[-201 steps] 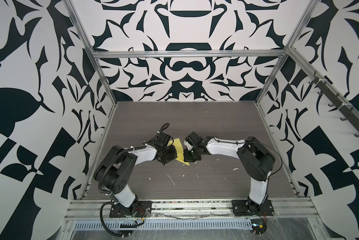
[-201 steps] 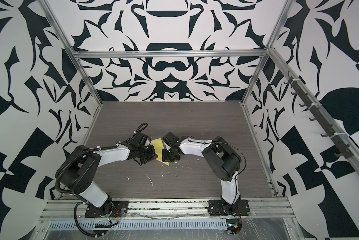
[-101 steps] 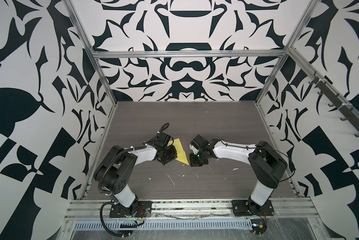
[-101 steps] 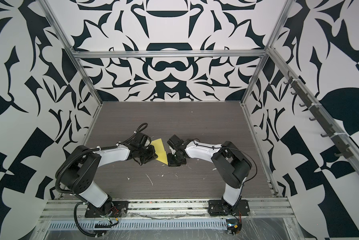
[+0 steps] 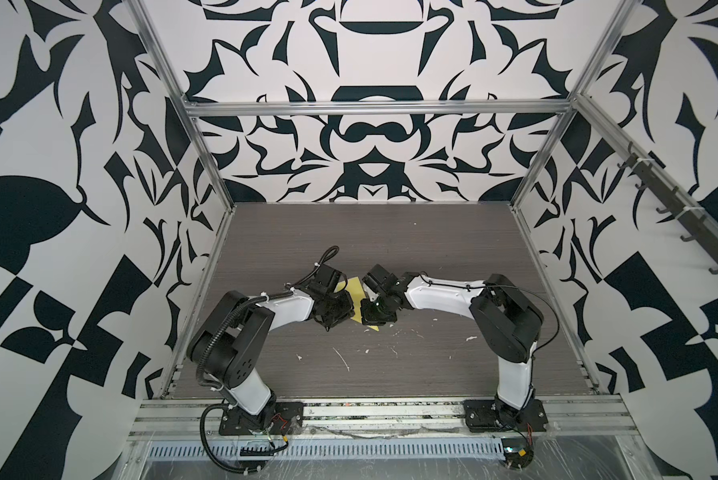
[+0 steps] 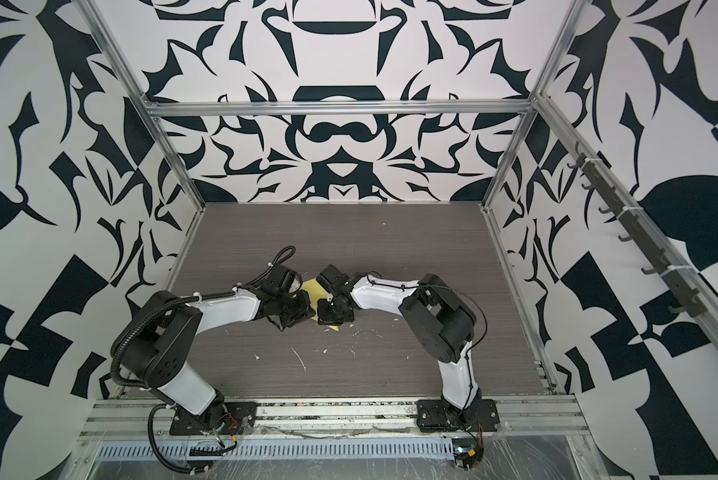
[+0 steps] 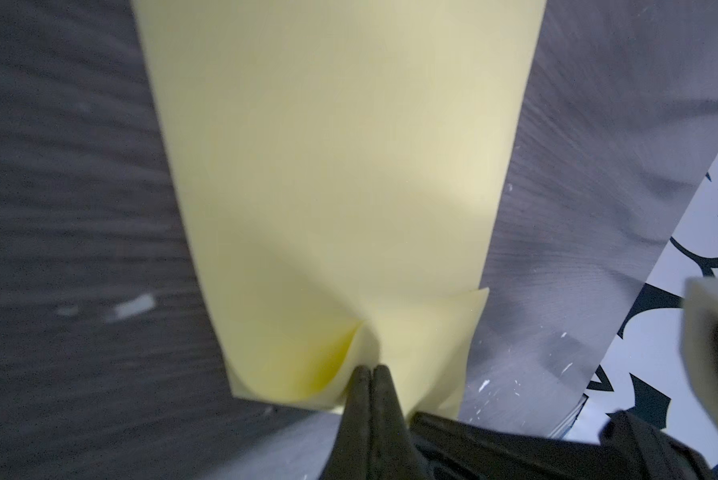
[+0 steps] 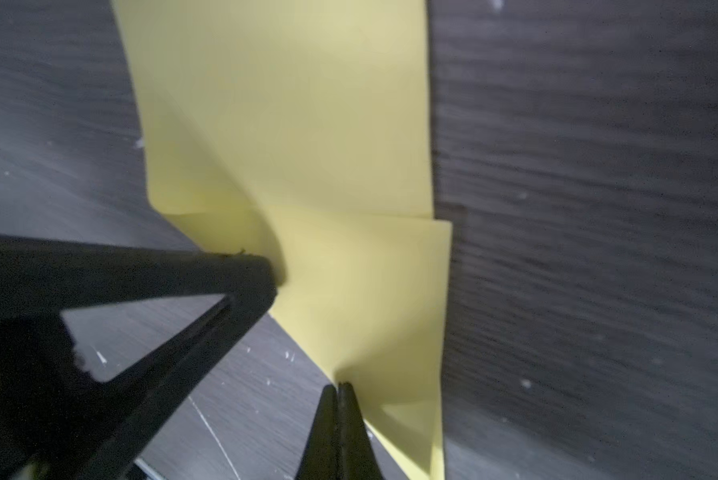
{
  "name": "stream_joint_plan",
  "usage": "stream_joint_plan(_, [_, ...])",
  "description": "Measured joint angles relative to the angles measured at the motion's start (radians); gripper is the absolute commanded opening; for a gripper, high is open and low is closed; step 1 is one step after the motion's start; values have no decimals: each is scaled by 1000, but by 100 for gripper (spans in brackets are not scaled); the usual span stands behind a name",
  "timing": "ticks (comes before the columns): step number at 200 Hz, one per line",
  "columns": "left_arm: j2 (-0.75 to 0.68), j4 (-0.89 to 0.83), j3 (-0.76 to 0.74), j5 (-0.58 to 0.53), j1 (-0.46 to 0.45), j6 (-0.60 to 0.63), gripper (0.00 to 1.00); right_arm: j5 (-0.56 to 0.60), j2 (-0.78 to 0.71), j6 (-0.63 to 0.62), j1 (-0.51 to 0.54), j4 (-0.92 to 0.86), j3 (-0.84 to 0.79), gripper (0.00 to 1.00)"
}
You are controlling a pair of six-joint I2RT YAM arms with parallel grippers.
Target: Fold a paper plane with a square sheet of paper (pick it up from the middle)
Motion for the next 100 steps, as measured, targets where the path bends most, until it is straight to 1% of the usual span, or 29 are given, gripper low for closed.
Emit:
stream_joint_plan(38, [0, 0, 0, 0, 0, 0, 0, 8, 4, 27, 0, -6, 2, 0])
stream_joint_plan(78, [0, 0, 0, -1, 0, 0, 0, 21, -2, 27, -2, -31, 1, 0])
stream_joint_plan(100, [0, 0, 0, -2, -1, 0, 0, 34, -27, 24, -8, -51, -27, 0])
